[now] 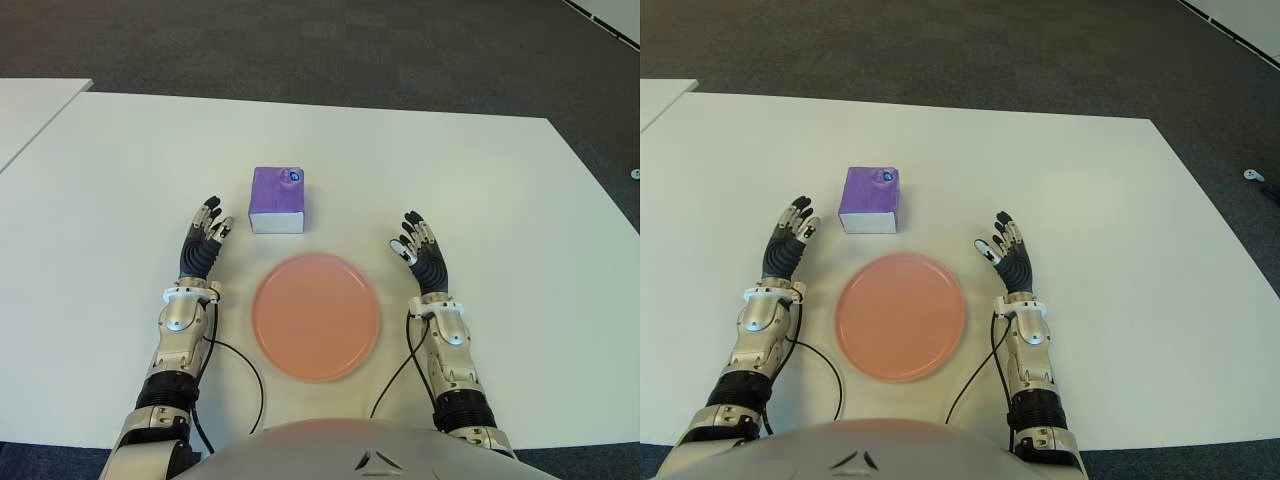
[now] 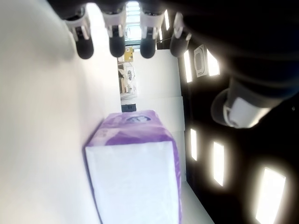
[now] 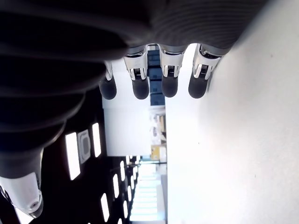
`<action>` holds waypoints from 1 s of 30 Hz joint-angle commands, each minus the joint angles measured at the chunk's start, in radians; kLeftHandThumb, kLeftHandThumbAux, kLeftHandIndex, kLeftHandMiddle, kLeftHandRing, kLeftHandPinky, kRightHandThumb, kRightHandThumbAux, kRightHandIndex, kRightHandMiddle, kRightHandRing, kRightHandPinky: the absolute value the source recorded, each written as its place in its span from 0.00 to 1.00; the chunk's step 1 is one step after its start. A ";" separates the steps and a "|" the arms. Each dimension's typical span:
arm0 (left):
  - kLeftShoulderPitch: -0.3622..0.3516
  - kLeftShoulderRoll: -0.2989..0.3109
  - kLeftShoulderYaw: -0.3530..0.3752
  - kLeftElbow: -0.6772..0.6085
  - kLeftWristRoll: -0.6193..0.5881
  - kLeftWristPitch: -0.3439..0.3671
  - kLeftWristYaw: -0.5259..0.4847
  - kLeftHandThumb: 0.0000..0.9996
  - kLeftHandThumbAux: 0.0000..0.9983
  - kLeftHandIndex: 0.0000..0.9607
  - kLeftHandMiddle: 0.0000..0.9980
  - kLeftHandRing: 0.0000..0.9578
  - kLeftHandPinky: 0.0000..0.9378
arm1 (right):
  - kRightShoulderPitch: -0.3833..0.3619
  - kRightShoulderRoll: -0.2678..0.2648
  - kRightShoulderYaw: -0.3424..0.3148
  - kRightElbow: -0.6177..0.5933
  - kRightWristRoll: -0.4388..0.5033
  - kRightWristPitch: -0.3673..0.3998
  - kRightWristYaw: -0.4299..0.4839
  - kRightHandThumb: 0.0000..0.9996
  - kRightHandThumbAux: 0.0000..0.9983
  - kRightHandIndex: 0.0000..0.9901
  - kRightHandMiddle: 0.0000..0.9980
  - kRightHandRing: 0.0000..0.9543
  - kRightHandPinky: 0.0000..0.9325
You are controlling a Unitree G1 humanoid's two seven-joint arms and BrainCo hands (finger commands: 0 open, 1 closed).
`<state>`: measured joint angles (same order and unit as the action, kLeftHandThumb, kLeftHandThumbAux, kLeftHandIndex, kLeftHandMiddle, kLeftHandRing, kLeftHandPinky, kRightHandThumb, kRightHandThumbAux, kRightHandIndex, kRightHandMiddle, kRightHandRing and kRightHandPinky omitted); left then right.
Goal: Put the tissue paper into the plate.
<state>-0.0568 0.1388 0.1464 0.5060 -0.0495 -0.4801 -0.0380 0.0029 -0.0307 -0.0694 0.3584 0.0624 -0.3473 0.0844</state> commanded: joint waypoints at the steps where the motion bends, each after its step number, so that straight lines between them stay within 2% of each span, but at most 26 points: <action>1: -0.008 0.013 0.003 0.014 0.014 0.013 0.005 0.00 0.49 0.00 0.00 0.00 0.00 | 0.046 0.008 -0.001 0.058 -0.003 0.034 -0.008 0.00 0.62 0.00 0.00 0.00 0.00; 5: -0.038 0.045 0.013 0.017 0.033 0.030 0.017 0.00 0.49 0.00 0.00 0.00 0.00 | 0.041 0.007 -0.002 0.065 -0.003 0.033 -0.009 0.00 0.62 0.00 0.00 0.00 0.00; 9: -0.162 0.146 0.029 0.057 0.102 0.071 0.060 0.00 0.48 0.00 0.00 0.00 0.00 | 0.034 0.007 -0.002 0.075 -0.004 0.028 -0.012 0.00 0.62 0.00 0.00 0.00 0.00; 14: -0.242 0.233 -0.004 0.087 0.213 0.018 0.111 0.03 0.47 0.00 0.00 0.00 0.00 | 0.024 0.006 -0.002 0.092 -0.006 0.019 -0.015 0.00 0.62 0.00 0.00 0.00 0.00; 20: -0.312 0.324 -0.057 0.148 0.351 -0.058 0.204 0.21 0.35 0.00 0.00 0.00 0.00 | 0.014 0.004 -0.002 0.110 -0.009 0.004 -0.018 0.00 0.60 0.00 0.00 0.00 0.00; 22: -0.334 0.345 -0.073 0.169 0.390 -0.074 0.238 0.24 0.33 0.00 0.00 0.00 0.00 | 0.011 0.004 -0.001 0.115 -0.010 -0.002 -0.019 0.00 0.60 0.00 0.00 0.00 0.00; 26: -0.413 0.390 -0.119 0.244 0.481 -0.081 0.318 0.30 0.29 0.00 0.00 0.00 0.00 | 0.006 0.004 -0.001 0.123 -0.009 -0.003 -0.019 0.00 0.59 0.00 0.00 0.00 0.00; 30: -0.471 0.408 -0.150 0.312 0.511 -0.083 0.340 0.33 0.25 0.00 0.00 0.00 0.00 | 0.001 0.006 0.000 0.131 -0.010 -0.006 -0.022 0.00 0.58 0.00 0.00 0.00 0.00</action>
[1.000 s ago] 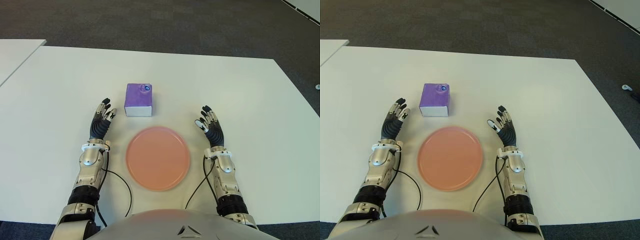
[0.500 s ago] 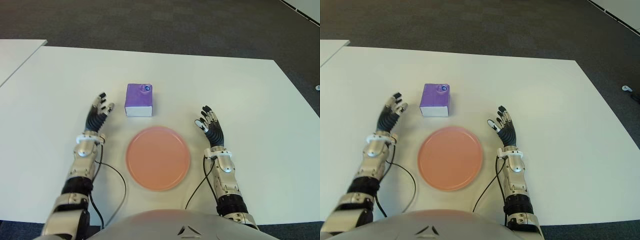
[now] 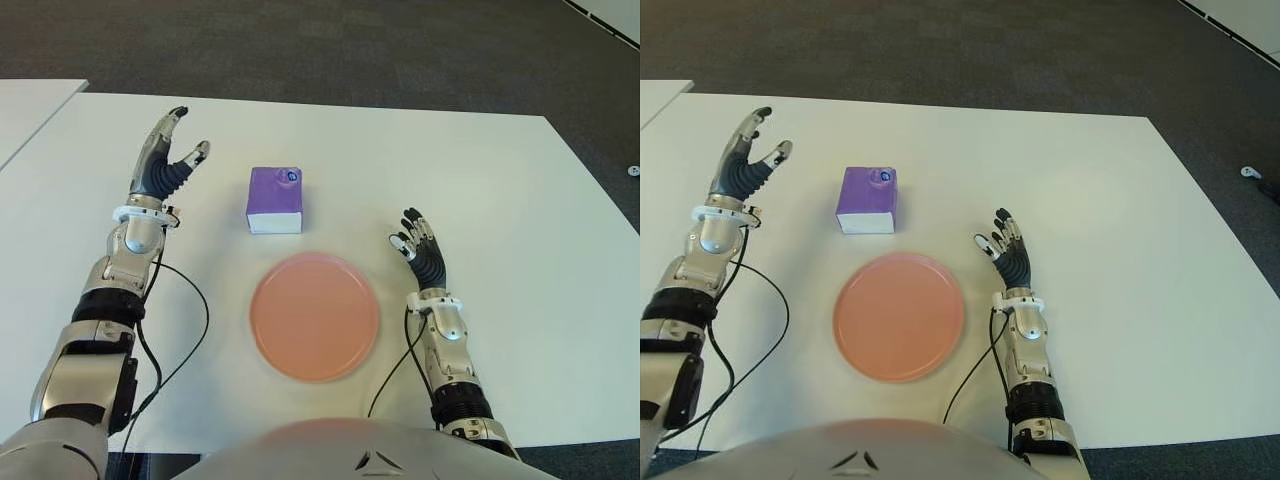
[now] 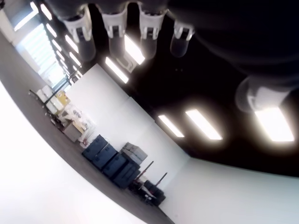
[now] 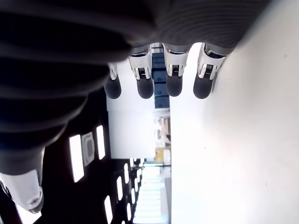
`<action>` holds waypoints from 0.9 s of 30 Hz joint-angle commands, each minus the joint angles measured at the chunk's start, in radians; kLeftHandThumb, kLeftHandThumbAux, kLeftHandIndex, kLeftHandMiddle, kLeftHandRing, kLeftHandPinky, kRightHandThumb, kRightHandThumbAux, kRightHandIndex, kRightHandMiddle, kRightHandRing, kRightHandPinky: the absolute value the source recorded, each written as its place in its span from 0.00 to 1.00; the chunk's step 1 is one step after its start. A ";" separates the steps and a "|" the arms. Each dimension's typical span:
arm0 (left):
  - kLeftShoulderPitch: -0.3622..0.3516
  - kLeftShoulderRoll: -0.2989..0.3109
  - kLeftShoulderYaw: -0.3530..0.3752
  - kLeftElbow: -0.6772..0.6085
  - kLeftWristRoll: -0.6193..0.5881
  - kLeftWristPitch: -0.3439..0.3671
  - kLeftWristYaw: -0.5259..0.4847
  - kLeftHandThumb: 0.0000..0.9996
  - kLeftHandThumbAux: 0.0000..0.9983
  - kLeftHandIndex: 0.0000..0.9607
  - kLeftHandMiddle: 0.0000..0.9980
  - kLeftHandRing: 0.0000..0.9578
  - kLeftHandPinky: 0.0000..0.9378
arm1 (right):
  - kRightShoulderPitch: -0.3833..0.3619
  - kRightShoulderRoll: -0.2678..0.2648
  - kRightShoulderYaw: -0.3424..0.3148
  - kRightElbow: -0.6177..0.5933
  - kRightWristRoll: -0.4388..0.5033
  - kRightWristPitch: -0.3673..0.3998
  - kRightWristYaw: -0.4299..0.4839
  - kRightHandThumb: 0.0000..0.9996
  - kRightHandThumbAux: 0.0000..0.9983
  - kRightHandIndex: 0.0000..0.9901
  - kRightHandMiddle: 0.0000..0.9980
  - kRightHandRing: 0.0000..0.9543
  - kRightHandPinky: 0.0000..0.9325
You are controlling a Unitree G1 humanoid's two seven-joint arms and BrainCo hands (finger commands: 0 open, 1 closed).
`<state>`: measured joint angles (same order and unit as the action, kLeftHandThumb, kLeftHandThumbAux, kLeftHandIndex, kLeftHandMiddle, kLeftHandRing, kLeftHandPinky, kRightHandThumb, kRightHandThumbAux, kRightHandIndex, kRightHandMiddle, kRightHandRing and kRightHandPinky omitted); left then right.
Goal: Put the tissue paper into the plate.
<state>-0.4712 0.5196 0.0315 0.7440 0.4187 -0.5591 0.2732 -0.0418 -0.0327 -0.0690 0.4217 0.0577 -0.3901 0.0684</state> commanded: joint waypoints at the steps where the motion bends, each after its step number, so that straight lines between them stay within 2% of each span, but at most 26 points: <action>1: -0.074 0.031 -0.043 0.093 0.046 -0.004 0.026 0.33 0.24 0.00 0.00 0.00 0.00 | 0.044 0.008 0.000 0.069 -0.006 0.035 -0.007 0.00 0.58 0.00 0.00 0.00 0.00; 4: -0.126 0.040 -0.068 0.147 0.050 -0.009 0.006 0.34 0.22 0.00 0.00 0.00 0.00 | 0.041 0.009 0.001 0.072 -0.006 0.036 -0.006 0.00 0.57 0.00 0.00 0.00 0.00; 9: -0.163 0.048 -0.109 0.189 0.062 -0.029 0.007 0.34 0.19 0.00 0.00 0.00 0.00 | 0.038 0.010 0.002 0.072 -0.006 0.043 -0.006 0.00 0.56 0.00 0.00 0.00 0.00; 13: -0.191 0.048 -0.170 0.206 0.109 -0.036 0.015 0.35 0.16 0.00 0.00 0.00 0.00 | 0.038 0.011 0.003 0.070 -0.006 0.048 -0.007 0.00 0.56 0.00 0.00 0.00 0.00; 20: -0.231 0.046 -0.276 0.204 0.205 -0.035 0.037 0.37 0.14 0.00 0.00 0.00 0.00 | 0.035 0.014 0.004 0.072 -0.007 0.053 -0.012 0.00 0.57 0.00 0.00 0.00 0.00; 27: -0.236 0.051 -0.356 0.179 0.256 -0.052 -0.011 0.37 0.14 0.00 0.00 0.00 0.00 | 0.027 0.017 0.006 0.085 -0.011 0.053 -0.018 0.00 0.57 0.00 0.00 0.00 0.00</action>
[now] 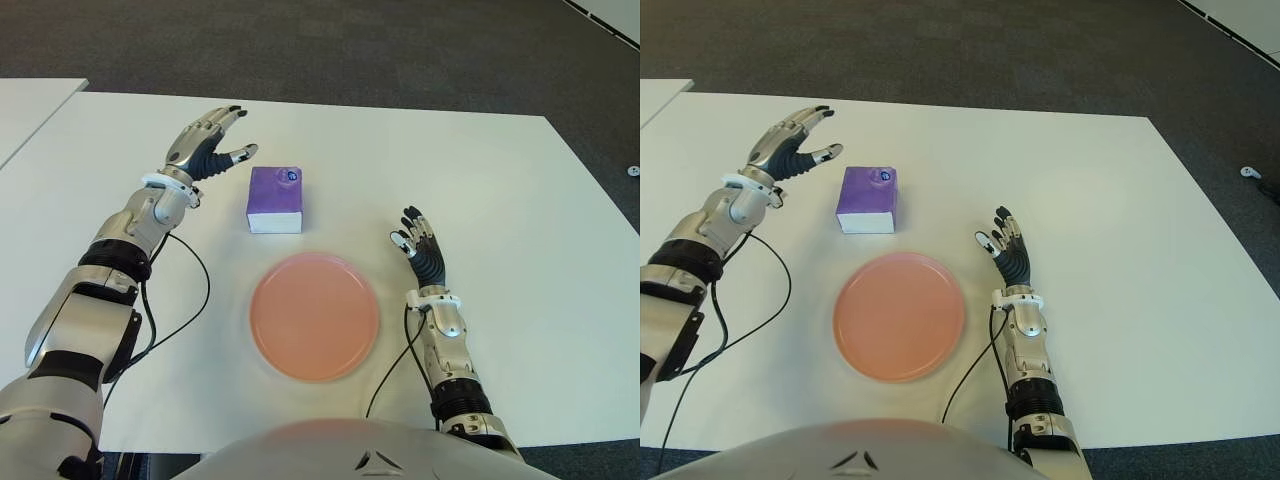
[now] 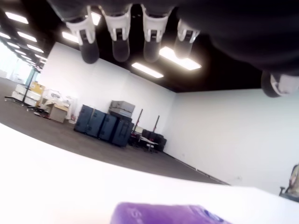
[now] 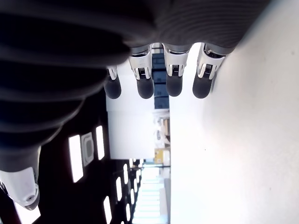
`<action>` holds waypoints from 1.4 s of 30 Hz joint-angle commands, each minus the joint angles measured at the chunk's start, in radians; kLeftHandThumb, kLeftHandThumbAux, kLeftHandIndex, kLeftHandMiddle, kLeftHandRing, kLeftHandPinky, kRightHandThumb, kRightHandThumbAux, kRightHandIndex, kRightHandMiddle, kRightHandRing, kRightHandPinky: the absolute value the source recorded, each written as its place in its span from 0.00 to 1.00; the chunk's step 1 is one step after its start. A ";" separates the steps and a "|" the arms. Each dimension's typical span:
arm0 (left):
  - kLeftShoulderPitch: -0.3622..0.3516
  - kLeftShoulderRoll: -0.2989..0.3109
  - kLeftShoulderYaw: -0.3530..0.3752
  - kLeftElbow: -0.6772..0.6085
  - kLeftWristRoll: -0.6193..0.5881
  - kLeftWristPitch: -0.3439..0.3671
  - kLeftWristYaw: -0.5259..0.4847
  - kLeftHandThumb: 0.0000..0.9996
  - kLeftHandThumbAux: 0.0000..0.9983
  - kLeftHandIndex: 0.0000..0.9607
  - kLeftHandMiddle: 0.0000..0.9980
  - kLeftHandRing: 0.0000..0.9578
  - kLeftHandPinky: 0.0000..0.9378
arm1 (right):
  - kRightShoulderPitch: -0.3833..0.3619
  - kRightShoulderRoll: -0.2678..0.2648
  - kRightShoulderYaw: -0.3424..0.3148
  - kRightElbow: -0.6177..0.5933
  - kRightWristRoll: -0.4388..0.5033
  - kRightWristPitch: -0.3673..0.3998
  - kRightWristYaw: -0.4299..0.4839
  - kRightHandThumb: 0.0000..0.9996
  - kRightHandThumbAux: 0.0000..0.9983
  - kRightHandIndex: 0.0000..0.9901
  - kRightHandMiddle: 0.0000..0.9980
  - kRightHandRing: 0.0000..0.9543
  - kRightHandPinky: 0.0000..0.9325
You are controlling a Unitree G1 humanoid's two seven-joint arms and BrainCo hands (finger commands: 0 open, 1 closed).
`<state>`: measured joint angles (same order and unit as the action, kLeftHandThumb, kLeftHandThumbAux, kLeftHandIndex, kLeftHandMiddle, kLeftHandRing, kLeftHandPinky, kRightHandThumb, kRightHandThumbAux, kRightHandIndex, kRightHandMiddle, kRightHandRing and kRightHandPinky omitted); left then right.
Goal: Put the tissue paper into the plate.
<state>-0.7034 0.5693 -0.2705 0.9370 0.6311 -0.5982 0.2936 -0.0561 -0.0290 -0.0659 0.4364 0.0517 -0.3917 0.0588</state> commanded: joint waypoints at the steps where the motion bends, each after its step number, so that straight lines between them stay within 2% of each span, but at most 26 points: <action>1: -0.003 0.001 -0.066 -0.018 0.051 -0.016 -0.034 0.36 0.14 0.00 0.00 0.00 0.00 | 0.040 0.014 0.003 0.074 -0.006 0.054 -0.009 0.00 0.57 0.00 0.00 0.00 0.00; 9: -0.020 0.010 -0.142 -0.010 0.107 -0.066 -0.026 0.35 0.13 0.00 0.00 0.00 0.00 | 0.032 0.014 0.005 0.088 -0.008 0.050 -0.011 0.00 0.58 0.00 0.00 0.00 0.00; 13: -0.034 -0.009 -0.199 0.038 0.156 -0.080 -0.003 0.34 0.13 0.00 0.00 0.00 0.00 | 0.027 0.010 0.006 0.102 -0.010 0.043 -0.006 0.00 0.59 0.00 0.00 0.00 0.00; 27: -0.056 -0.033 -0.317 0.095 0.243 -0.139 0.041 0.27 0.14 0.00 0.00 0.00 0.00 | 0.019 0.013 0.008 0.124 -0.013 0.042 -0.012 0.00 0.63 0.00 0.00 0.00 0.00; 34: -0.051 -0.016 -0.350 0.072 0.271 -0.157 0.065 0.24 0.14 0.00 0.00 0.00 0.00 | 0.008 0.004 0.014 0.160 -0.022 0.001 0.000 0.00 0.66 0.00 0.00 0.00 0.00; 38: -0.050 -0.006 -0.363 0.058 0.284 -0.155 0.066 0.23 0.14 0.00 0.00 0.00 0.00 | -0.006 -0.010 0.016 0.204 -0.025 -0.043 0.017 0.00 0.67 0.00 0.00 0.00 0.00; 42: -0.047 0.004 -0.370 0.035 0.296 -0.145 0.059 0.23 0.13 0.00 0.00 0.00 0.00 | -0.011 -0.014 0.021 0.218 -0.024 -0.054 0.030 0.00 0.68 0.00 0.00 0.00 0.00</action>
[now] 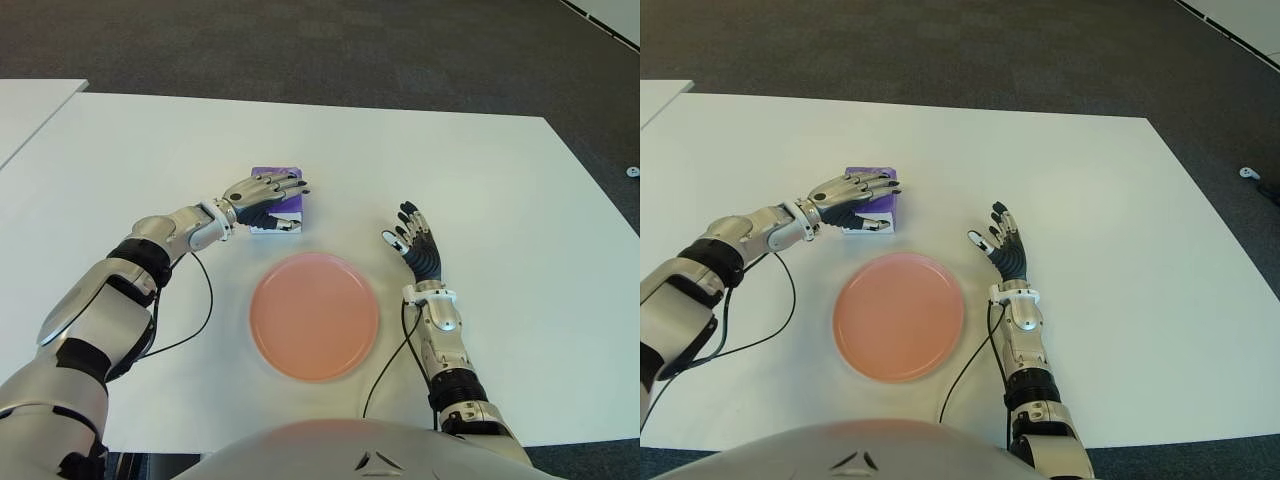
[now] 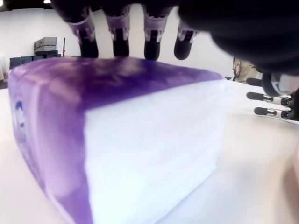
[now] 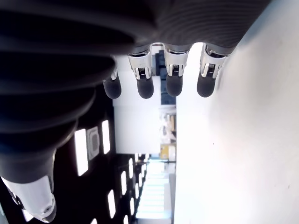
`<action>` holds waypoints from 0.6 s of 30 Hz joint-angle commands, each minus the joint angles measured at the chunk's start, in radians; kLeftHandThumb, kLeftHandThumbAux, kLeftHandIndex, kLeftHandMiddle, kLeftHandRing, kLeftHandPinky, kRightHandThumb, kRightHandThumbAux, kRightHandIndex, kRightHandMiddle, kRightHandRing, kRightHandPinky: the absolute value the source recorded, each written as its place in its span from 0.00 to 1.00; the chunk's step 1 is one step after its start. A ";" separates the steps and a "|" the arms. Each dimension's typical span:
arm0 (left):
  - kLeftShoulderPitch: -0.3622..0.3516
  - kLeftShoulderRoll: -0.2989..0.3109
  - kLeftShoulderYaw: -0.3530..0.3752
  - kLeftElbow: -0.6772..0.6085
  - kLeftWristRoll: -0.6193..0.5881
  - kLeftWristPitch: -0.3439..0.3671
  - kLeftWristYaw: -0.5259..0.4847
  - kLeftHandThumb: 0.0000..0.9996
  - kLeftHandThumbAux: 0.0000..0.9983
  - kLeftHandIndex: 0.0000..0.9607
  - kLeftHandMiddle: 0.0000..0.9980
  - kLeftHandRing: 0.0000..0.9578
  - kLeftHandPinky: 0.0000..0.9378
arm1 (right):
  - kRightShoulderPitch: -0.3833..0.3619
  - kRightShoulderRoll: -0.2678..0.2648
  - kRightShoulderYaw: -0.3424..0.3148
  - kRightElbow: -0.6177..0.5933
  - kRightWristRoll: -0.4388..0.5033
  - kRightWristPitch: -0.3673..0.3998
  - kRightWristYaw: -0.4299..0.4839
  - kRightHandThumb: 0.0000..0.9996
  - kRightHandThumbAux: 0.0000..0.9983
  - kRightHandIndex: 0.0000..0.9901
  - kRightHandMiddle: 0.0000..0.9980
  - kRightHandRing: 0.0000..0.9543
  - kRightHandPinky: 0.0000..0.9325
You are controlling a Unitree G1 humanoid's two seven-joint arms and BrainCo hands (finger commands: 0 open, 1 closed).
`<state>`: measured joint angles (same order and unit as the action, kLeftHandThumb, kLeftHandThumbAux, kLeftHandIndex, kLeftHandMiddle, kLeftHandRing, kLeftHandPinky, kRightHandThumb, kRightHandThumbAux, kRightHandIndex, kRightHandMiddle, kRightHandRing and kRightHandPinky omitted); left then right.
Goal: Put the tissue paper into the plate.
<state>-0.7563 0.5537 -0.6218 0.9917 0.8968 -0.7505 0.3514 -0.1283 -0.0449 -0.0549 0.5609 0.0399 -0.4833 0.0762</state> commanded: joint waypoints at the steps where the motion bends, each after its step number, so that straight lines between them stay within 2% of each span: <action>1: 0.006 0.021 -0.020 -0.023 0.033 0.010 0.002 0.22 0.13 0.00 0.00 0.00 0.00 | 0.057 0.000 0.008 0.105 -0.011 0.034 0.017 0.00 0.69 0.00 0.00 0.00 0.00; 6: 0.006 0.028 -0.034 -0.038 0.055 0.031 0.015 0.21 0.13 0.00 0.00 0.00 0.00 | 0.041 -0.007 0.002 0.138 0.000 0.059 0.032 0.00 0.70 0.00 0.00 0.00 0.00; 18: -0.010 0.019 -0.083 -0.025 0.138 0.104 0.106 0.17 0.13 0.00 0.00 0.00 0.00 | 0.018 -0.018 -0.006 0.201 0.013 0.026 0.090 0.00 0.72 0.00 0.00 0.00 0.00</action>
<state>-0.7594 0.5750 -0.6839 0.9543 1.0016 -0.6645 0.4269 -0.1909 -0.0697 -0.0596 0.6575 0.0469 -0.5101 0.1550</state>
